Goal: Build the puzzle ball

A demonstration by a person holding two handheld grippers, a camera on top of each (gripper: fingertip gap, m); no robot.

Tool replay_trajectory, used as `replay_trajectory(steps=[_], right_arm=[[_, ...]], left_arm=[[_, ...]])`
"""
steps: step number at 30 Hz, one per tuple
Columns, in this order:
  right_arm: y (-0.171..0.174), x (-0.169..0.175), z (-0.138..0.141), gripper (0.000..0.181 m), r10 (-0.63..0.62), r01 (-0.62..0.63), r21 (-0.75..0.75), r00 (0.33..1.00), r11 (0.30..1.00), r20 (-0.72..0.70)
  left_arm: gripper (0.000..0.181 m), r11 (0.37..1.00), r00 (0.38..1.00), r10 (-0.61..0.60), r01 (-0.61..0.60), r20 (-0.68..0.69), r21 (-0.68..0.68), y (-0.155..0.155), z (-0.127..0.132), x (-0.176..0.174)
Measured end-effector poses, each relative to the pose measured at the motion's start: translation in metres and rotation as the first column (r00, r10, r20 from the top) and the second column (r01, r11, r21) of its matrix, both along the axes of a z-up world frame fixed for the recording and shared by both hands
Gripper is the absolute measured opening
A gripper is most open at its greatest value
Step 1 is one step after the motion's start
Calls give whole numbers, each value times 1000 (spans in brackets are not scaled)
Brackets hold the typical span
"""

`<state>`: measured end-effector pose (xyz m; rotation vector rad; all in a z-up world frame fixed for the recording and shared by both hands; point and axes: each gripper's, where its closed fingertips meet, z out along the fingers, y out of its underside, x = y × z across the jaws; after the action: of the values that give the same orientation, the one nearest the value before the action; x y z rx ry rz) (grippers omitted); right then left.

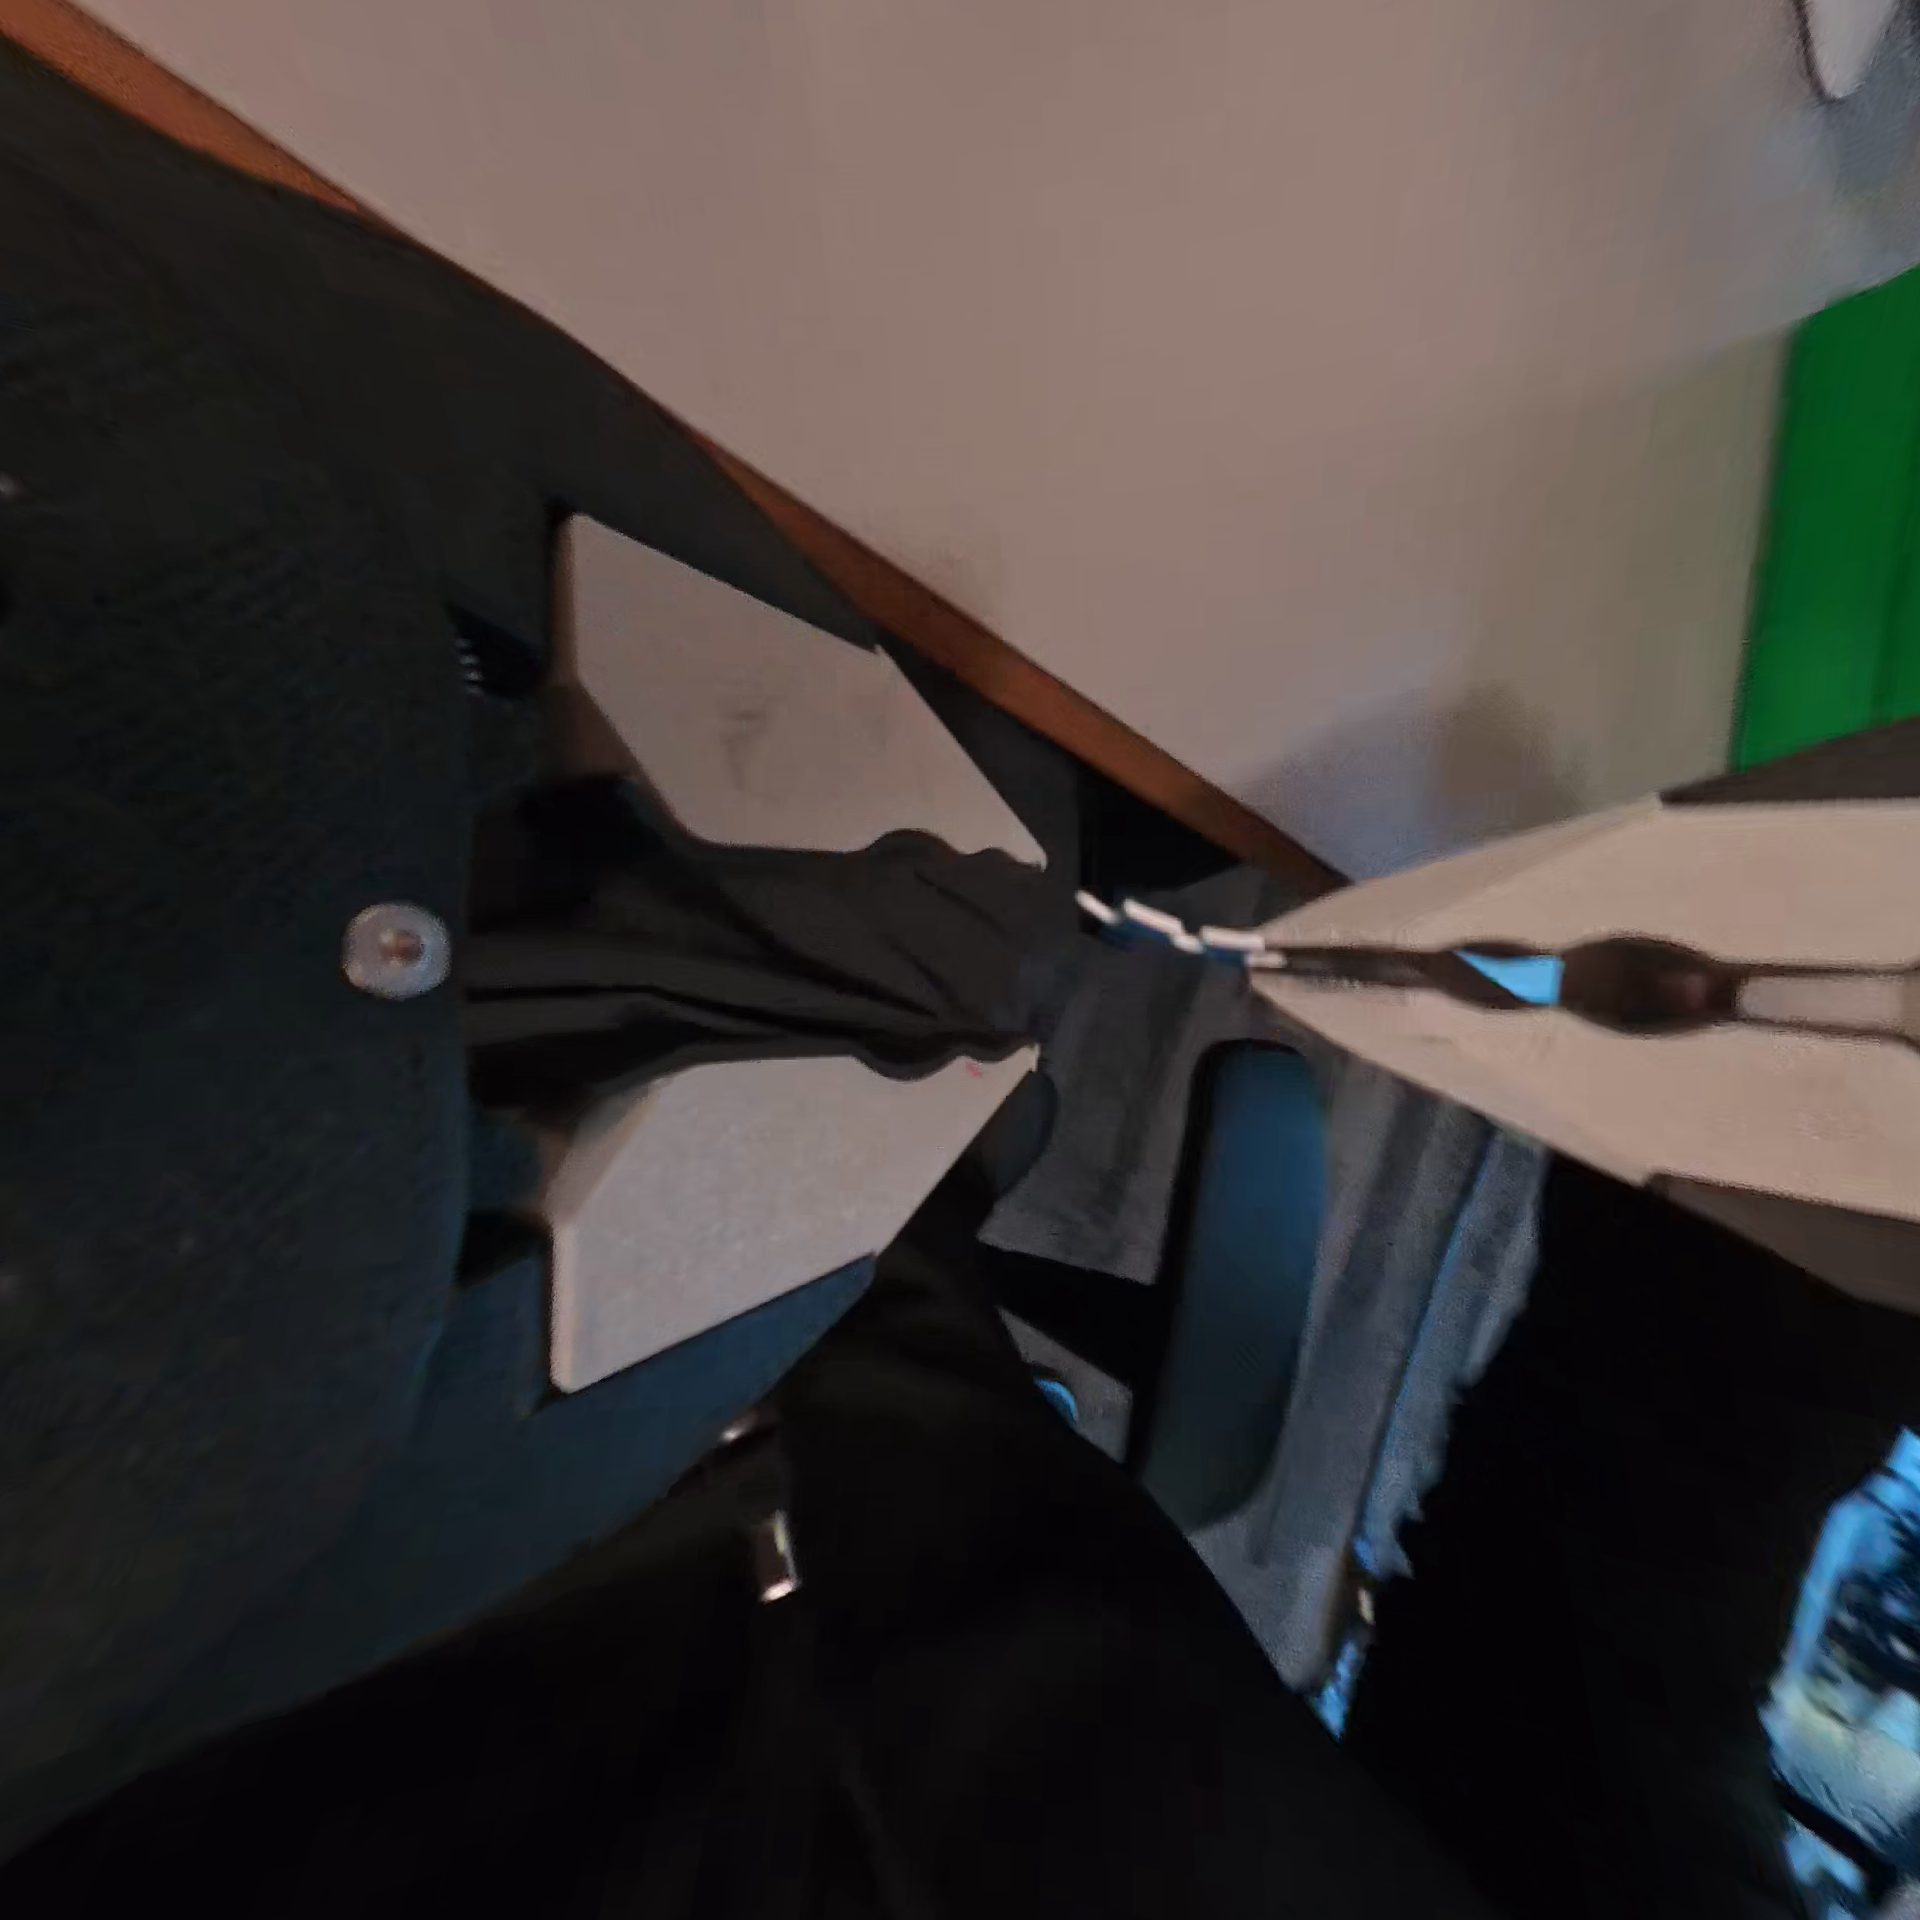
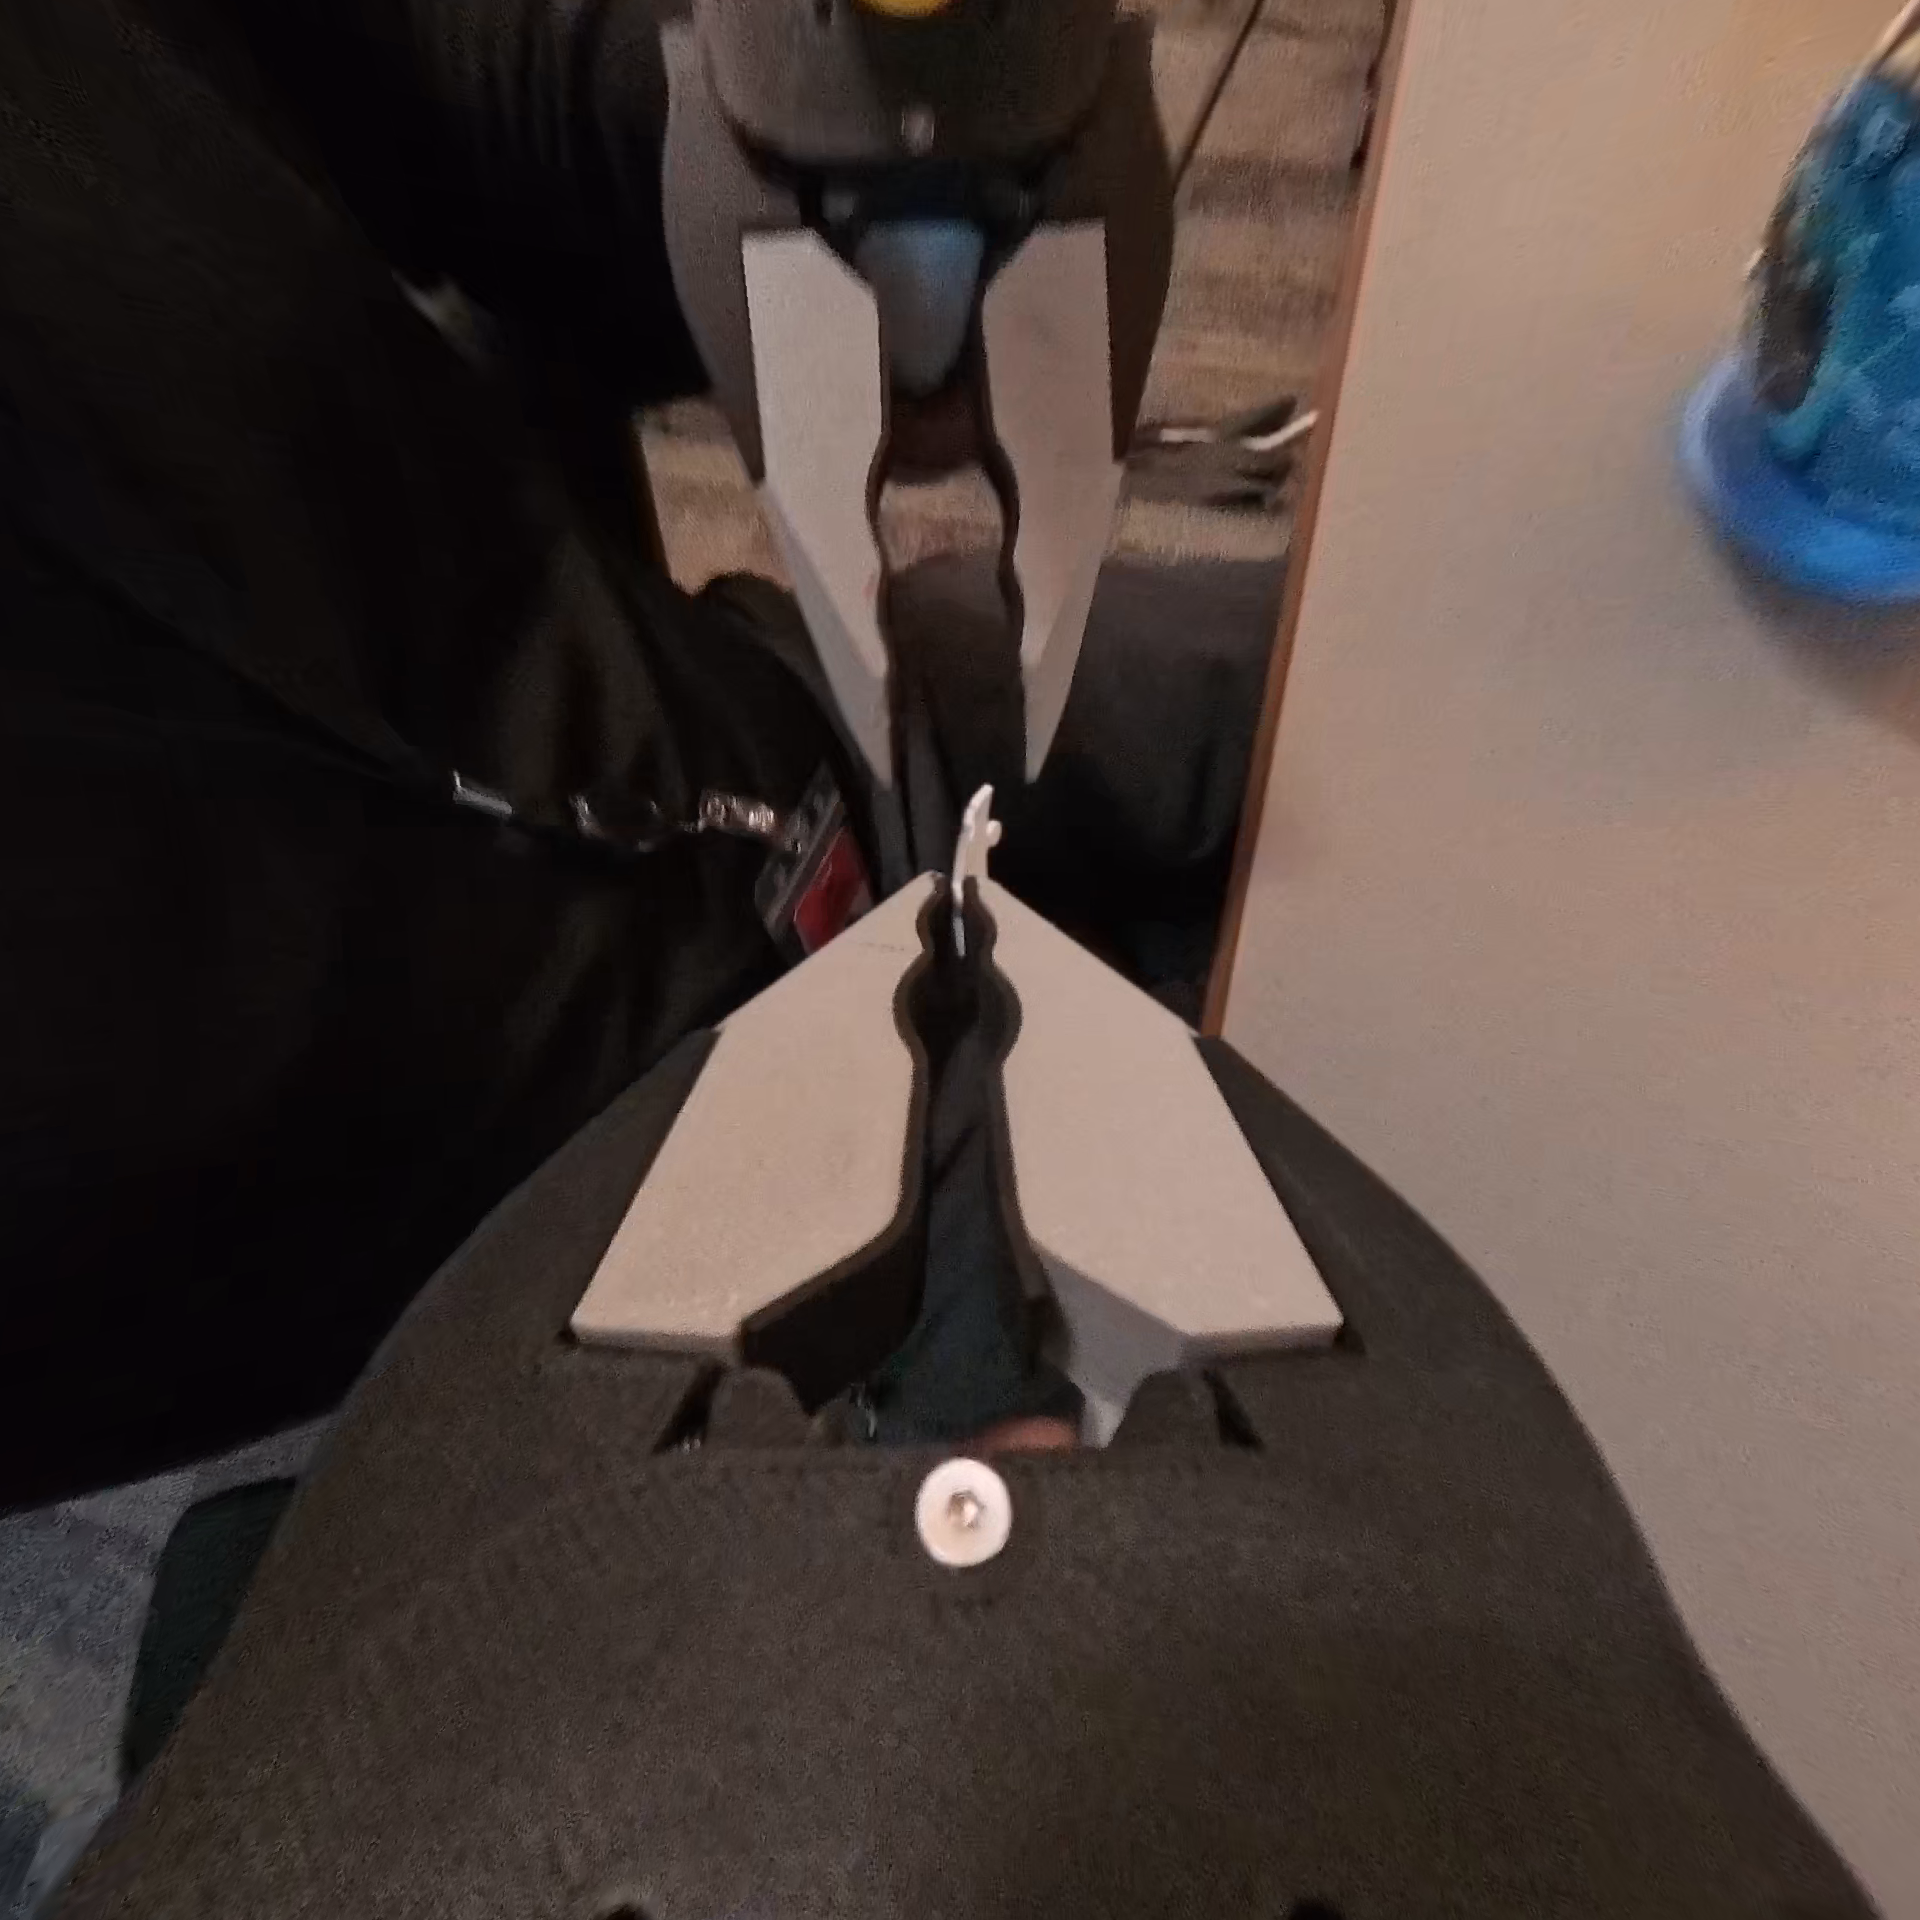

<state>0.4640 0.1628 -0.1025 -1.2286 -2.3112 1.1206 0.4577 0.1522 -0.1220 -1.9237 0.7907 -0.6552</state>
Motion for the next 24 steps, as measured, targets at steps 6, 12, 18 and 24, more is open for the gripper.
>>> replay_trajectory(steps=[6, 12, 18, 24], right_arm=[[11, -36, 47, 0, -45, 21, -281, 996, 960, -79], [19, -49, 43, 0, -39, 5, -398, 996, 917, -77], [39, -68, 42, 0, -116, 58, -424, 987, 904, -112], [58, -75, 45, 20, -164, 143, -84, 916, 986, -365]], left_arm=[[24, 1000, 987, 16, -19, 160, 13, 19, 34, -14], [24, 998, 958, 66, -69, 278, 3, 39, 43, -34], [0, 996, 915, 84, -79, 395, -28, 50, 46, -41], [0, 974, 731, 212, -102, 648, -204, 68, 61, -64]])
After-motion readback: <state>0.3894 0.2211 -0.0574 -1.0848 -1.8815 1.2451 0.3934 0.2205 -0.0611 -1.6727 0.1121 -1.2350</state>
